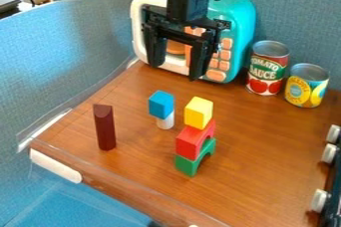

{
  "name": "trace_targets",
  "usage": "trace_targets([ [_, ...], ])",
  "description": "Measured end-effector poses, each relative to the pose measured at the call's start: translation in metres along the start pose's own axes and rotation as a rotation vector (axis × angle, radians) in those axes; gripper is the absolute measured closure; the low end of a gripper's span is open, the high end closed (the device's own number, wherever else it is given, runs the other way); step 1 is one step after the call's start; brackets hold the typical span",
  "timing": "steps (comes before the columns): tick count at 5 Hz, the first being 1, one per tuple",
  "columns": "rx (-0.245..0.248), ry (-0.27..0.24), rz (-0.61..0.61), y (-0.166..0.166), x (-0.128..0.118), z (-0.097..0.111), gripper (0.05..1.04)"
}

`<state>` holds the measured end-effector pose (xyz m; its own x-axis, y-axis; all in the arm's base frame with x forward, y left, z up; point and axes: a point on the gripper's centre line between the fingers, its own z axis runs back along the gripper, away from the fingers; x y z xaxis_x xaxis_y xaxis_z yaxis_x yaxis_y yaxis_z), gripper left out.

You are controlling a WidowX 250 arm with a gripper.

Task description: Take the yellow cube on top of the red arch and put it on top of the other cube

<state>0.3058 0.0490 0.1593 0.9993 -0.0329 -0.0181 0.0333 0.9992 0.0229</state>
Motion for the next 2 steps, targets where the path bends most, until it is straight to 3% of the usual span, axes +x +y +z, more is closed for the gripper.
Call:
trace_targets([
  [1,-0.008,0.033,-0.002,-0.0006,-0.0002,-0.0103,0.083],
  [2,-0.012,0.007,-0.018,-0.0016,0.0032,-0.0177,0.083],
])
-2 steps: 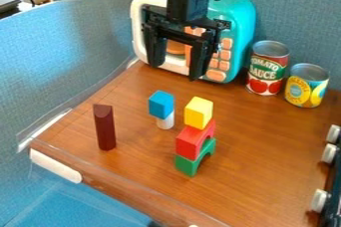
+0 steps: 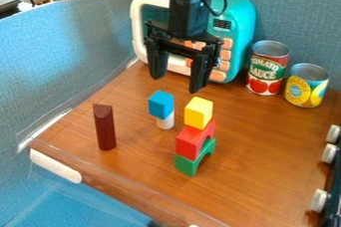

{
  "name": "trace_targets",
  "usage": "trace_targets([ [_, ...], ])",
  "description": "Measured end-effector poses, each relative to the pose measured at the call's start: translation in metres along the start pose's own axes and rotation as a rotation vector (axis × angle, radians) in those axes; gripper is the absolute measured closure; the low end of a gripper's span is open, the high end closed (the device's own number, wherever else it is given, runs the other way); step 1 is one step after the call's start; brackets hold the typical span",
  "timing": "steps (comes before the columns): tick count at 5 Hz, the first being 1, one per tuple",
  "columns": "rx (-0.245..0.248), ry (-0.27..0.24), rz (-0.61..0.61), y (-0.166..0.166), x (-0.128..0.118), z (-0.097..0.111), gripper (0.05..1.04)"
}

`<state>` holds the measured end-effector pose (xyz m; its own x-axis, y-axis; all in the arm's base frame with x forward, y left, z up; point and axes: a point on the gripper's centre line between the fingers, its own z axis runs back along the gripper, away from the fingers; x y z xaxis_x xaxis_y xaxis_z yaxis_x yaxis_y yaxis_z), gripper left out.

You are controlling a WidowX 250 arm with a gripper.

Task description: Take the yellow cube on top of the red arch and put it on top of the other cube

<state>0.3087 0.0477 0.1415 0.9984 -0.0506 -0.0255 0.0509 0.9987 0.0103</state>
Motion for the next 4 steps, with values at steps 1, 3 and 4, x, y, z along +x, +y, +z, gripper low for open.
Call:
trace_targets([
  [1,-0.008,-0.006,-0.003,-0.002,0.004,-0.005,0.083],
  [3,-0.070,-0.051,-0.005,-0.012,0.013,-0.026,0.083],
  [4,-0.048,-0.033,0.033,-0.012,0.020,-0.044,0.083],
])
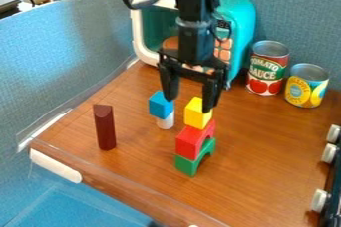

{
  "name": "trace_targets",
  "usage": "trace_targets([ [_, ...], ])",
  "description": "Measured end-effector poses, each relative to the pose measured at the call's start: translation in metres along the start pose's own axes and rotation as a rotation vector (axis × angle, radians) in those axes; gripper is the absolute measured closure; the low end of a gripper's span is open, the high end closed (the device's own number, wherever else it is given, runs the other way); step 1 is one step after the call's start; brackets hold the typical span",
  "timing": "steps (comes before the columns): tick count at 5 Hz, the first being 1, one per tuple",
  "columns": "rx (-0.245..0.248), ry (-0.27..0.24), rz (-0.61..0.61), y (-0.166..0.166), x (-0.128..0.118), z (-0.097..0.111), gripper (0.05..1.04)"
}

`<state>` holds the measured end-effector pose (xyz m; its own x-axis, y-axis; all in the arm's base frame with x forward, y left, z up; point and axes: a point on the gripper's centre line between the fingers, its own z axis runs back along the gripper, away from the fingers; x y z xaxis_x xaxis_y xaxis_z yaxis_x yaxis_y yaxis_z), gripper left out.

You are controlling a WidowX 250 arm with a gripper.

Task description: Take the yellow cube on top of the red arch and put it on top of the other cube

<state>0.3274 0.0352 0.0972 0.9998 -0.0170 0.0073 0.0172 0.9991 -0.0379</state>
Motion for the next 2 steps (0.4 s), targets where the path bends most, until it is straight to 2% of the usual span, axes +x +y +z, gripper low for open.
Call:
trace_targets([
  [1,-0.013,0.035,0.024,-0.0011,0.0072,-0.0188,0.083],
  [2,-0.012,0.031,0.050,-0.0003,0.0127,-0.0204,0.140],
])
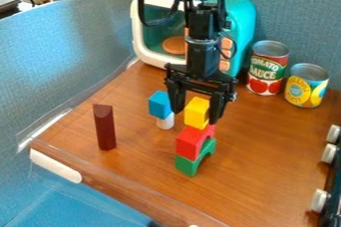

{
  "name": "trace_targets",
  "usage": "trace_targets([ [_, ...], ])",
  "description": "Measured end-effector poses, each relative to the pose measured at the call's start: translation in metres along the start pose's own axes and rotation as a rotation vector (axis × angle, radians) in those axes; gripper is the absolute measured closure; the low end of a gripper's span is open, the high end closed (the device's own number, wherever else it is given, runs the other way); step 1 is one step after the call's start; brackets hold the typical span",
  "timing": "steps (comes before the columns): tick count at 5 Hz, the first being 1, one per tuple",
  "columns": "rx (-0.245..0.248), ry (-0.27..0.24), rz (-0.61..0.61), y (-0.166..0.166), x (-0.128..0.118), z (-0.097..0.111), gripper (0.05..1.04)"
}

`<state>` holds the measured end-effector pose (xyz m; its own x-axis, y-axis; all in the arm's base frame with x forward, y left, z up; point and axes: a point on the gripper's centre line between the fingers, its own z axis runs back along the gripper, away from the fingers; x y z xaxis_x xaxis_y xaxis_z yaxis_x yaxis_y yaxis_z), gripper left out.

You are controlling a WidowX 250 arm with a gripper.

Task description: Take the yellow cube on top of the red arch and put it on top of the other cube

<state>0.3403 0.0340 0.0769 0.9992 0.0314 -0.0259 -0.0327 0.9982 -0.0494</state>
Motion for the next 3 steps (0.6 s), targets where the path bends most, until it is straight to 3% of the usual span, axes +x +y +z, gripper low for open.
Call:
trace_targets([
  [1,0.028,0.004,0.010,0.002,0.002,0.003,0.414],
  [2,0.024,0.009,0.004,-0.001,0.002,0.003,0.509],
  [3,0.033,-0.004,-0.005,0.000,-0.002,0.019,0.509],
])
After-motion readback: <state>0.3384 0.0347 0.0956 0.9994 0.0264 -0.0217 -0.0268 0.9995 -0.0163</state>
